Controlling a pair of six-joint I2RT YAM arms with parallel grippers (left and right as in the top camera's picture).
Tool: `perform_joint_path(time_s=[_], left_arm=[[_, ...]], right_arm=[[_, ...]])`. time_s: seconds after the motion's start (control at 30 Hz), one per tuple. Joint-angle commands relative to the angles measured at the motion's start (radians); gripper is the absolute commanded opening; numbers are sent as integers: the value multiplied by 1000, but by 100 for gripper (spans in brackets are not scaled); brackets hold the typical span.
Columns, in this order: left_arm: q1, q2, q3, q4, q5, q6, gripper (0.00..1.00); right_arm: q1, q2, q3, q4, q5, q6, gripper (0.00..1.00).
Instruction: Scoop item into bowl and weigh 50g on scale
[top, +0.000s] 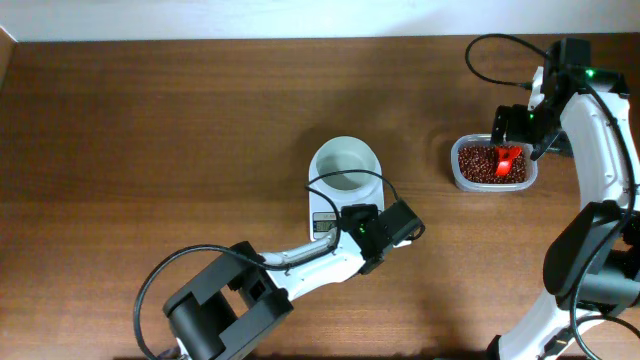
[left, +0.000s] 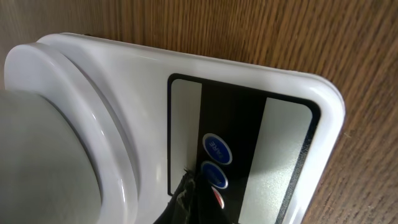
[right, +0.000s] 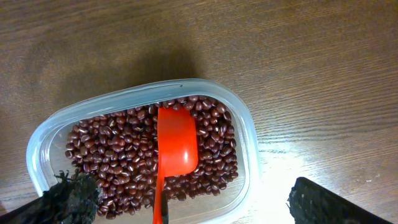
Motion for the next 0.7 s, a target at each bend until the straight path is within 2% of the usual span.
perform_joint_path(time_s=[0.0,0.43,0.67], left_arm=[[8,76,-33,-51,93,13,0],[2,76,-14,-156,220,92,0],[2,56,43,-294,371,160,0]], right_arm=[[-5,2,15,0,-2,5,99],[-5,2,15,0,-2,5,99],[-5,2,15,0,-2,5,99]])
